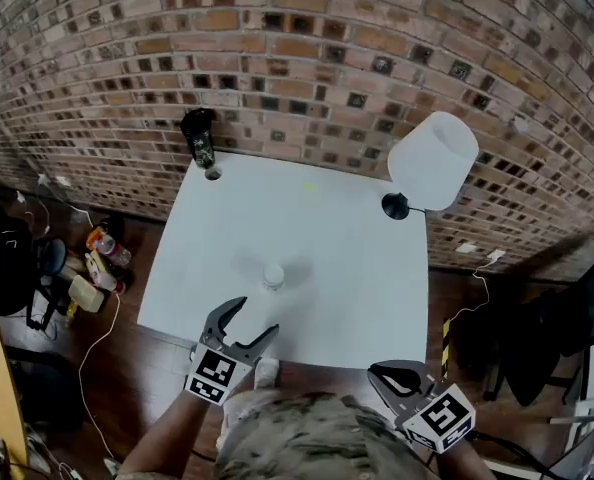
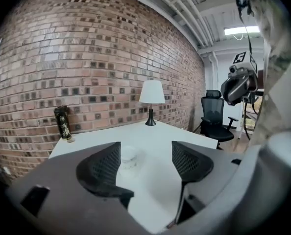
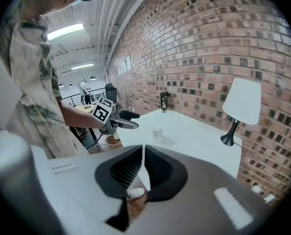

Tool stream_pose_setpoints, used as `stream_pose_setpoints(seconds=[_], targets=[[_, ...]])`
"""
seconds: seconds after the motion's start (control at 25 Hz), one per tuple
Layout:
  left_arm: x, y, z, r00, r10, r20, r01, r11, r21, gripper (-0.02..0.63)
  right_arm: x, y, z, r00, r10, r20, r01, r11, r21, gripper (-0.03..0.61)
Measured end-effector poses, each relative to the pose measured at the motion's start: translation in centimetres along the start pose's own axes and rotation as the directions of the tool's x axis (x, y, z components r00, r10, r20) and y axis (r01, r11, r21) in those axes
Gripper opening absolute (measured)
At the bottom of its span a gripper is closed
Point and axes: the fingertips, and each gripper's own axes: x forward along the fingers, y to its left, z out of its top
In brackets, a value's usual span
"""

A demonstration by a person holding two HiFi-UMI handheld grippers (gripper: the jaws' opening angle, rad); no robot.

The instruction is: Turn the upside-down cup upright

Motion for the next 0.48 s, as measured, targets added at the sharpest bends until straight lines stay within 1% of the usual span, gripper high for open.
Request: stream_pose_setpoints(seconds=[0.08, 0.16, 0.32, 0.4, 0.48], targets=[[-3.2, -3.8, 1.5, 0.999, 0.037, 0.011, -0.036, 0.999, -0.037, 0.326, -2.5, 0.7, -1.6, 0.999, 0.042, 0.033, -0.042, 0.999, -0.018, 0.022], [-6.6, -8.2, 2.7, 0.996, 0.085, 0.022, -0.082, 0.992, -0.098, 0.314, -5.3, 1.5, -3.9, 0.995, 0.081, 0.05, -0.079, 0.996, -0.033, 0.026], [-13.1, -16.9, 3.1, 0.98, 0.2, -0.014, -0.199, 0.959, -0.2, 0.303, -9.9, 3.5, -8.8, 0.984, 0.169, 0.049, -0.166, 0.984, -0.057, 0.034], [-16.1, -21.4, 2.6, 0.974, 0.222, -0.045, -0.226, 0.942, -0.25, 0.29, -11.5, 5.2, -10.4, 0.974, 0.22, 0.045, -0.216, 0.973, -0.083, 0.036], [-19.0, -25.5, 1.8, 0.972, 0.217, -0.087, -0.233, 0.935, -0.268, 0.288, -13.3, 7.3, -11.4, 0.964, 0.26, 0.05, -0.254, 0.962, -0.1, 0.037]])
